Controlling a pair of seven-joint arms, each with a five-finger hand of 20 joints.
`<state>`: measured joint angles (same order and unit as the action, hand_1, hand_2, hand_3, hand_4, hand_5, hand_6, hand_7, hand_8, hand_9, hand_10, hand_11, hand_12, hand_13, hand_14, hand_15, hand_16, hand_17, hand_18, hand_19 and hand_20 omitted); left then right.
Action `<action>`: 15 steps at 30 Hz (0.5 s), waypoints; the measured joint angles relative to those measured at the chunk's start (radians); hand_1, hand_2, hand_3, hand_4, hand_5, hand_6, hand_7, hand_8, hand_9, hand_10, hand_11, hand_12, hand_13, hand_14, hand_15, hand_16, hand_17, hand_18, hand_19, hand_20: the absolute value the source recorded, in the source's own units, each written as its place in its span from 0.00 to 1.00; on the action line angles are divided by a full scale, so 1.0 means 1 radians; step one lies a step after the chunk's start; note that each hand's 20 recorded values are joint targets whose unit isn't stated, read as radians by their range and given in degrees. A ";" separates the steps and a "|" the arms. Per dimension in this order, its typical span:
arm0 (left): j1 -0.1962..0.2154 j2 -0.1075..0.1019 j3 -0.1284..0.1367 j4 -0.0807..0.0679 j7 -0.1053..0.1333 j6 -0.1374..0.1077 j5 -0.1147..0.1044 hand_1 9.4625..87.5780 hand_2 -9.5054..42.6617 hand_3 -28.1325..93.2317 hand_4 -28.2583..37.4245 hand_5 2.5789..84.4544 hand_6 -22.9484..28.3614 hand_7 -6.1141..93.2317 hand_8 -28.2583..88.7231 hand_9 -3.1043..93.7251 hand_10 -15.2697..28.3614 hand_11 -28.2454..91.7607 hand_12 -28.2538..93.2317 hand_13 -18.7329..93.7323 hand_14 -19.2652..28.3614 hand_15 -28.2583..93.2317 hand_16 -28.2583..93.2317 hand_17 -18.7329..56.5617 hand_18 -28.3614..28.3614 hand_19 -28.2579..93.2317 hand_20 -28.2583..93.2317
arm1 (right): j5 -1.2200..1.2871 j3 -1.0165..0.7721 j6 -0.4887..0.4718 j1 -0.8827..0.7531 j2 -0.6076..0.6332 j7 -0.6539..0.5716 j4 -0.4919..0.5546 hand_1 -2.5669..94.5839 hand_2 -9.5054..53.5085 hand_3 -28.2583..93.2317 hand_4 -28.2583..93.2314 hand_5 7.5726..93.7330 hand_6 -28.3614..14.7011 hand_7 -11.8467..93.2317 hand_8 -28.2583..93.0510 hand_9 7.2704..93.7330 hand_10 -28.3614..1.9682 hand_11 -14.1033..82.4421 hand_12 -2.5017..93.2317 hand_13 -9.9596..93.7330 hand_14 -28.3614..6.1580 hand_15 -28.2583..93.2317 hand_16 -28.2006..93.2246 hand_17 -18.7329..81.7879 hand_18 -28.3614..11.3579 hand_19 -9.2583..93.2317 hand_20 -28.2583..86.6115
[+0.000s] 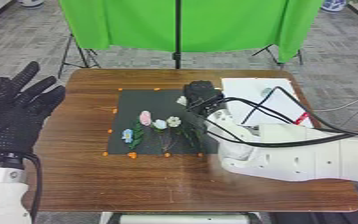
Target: Arrange flowers
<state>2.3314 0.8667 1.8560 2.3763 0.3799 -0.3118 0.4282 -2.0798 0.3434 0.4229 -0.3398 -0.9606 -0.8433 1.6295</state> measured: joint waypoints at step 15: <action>-0.007 0.000 -0.001 -0.001 -0.006 0.001 0.001 0.13 0.35 0.86 0.00 0.37 0.61 0.21 0.16 0.35 0.80 0.45 0.32 0.38 0.99 0.68 0.15 0.16 0.99 0.80 0.21 | -0.035 0.085 -0.029 0.020 0.000 0.000 0.016 0.55 0.00 0.83 0.00 0.89 0.74 0.30 0.25 0.99 0.72 0.29 0.32 0.91 0.75 0.71 0.40 0.66 0.29 1.00 0.53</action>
<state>2.3241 0.8667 1.8549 2.3758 0.3742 -0.3112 0.4289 -2.1144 0.4281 0.3943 -0.3201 -0.9611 -0.8429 1.6457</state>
